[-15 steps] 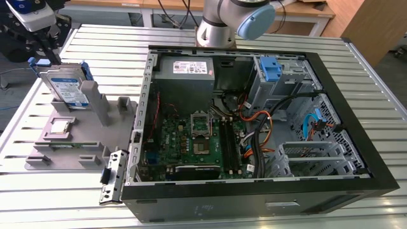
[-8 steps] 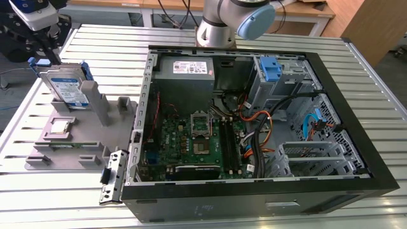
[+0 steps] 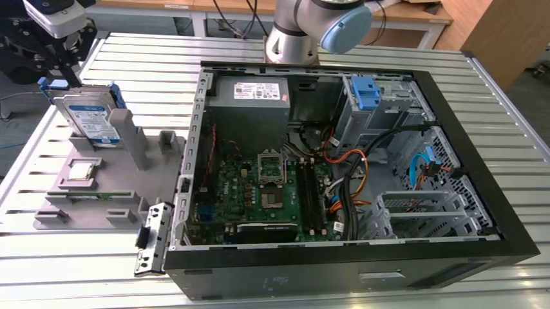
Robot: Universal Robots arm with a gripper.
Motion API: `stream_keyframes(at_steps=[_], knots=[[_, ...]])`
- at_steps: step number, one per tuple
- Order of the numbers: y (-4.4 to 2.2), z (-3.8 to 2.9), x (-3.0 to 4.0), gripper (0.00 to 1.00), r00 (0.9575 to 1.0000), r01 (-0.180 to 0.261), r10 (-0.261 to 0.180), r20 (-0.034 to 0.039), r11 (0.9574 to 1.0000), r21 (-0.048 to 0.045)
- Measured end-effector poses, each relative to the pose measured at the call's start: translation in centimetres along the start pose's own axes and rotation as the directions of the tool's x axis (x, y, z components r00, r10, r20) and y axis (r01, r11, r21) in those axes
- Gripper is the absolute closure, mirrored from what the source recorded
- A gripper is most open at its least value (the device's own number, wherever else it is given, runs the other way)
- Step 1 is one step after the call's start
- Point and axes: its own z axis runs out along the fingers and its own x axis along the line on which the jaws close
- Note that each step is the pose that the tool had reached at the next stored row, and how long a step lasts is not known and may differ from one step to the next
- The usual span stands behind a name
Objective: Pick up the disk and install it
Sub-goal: 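Pick up the disk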
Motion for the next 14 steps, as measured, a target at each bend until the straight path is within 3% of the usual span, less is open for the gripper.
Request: stream_keyframes(at_steps=[14], knots=[[0.0, 0.0, 0.0, 0.9, 1.0, 0.007, -0.007, -0.0003, 1.0, -0.0002]])
